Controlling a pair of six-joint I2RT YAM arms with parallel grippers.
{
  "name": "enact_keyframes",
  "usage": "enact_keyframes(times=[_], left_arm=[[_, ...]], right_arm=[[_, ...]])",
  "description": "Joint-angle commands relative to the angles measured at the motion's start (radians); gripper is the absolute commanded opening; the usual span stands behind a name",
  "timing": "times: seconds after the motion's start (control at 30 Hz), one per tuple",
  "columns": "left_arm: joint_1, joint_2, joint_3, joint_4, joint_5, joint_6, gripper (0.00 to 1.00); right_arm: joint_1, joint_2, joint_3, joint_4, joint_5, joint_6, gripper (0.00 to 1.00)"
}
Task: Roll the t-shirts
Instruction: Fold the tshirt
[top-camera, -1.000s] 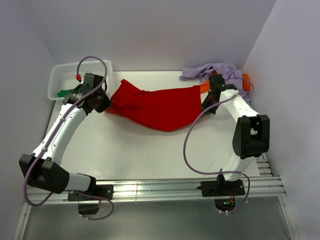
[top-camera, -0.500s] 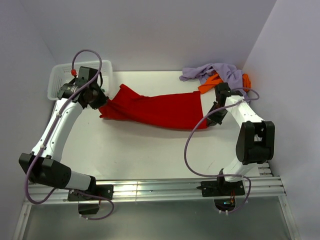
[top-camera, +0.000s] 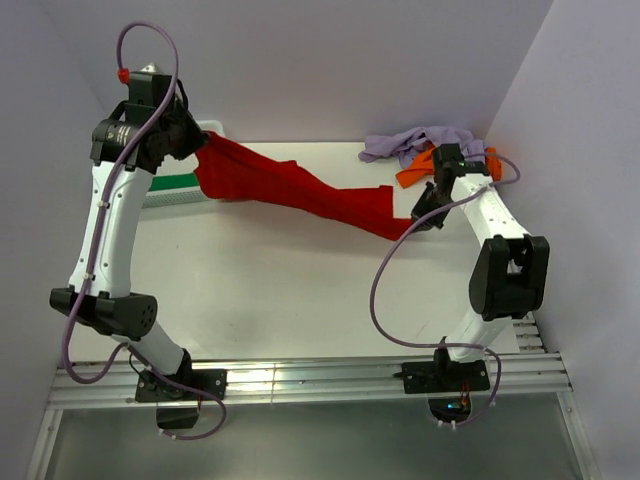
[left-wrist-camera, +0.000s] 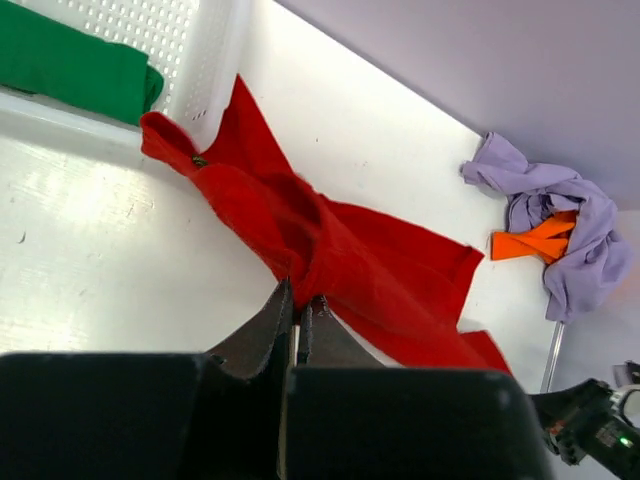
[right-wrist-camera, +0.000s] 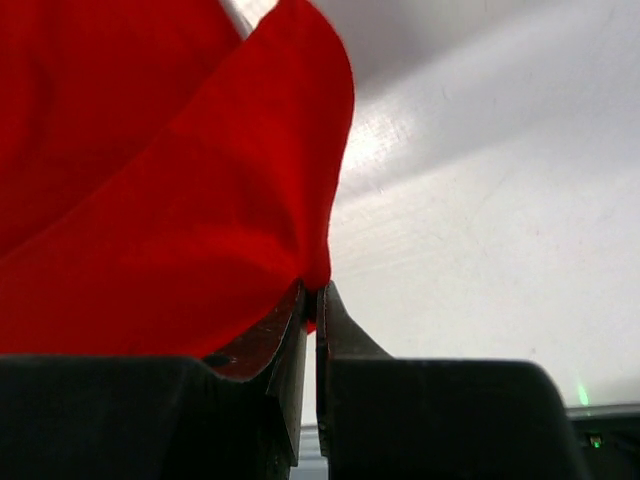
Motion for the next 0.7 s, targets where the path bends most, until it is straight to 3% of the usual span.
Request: enact_keyframes(times=[0.0,0.17,0.3,0.43,0.57,0.67], left_arm=[[0.009,-0.062,-0.028,-0.023,-0.039,0.034,0.0],[0.015,-0.144,-0.178,0.004,-0.058,0.034,0.0],[0.019,-0.162,-0.168,0.002,-0.077,0.043,0.0],[0.021,-0.153,-0.177,0.014,-0.056,0.043,0.0],[0.021,-0.18,-0.287,0.065,-0.013,0.029,0.0],[0.021,-0.21,-0.349,0.083,-0.003,0.025,0.0]], right_arm=[[0.017,-0.006,-0.072,-0.01,-0.02,-0.01,0.0],[0.082,-0.074,-0.133,-0.026,-0.038,-0.013,0.0],[0.082,-0.06,-0.139,-0.031,-0.11,-0.035,0.0],[0.071,0.039,0.055,-0.075,-0.037,-0.013,0.0],[0.019,0.101,0.408,-0.115,0.009,0.019,0.0],[0.018,0.072,0.383,-0.102,0.029,0.021,0.0]])
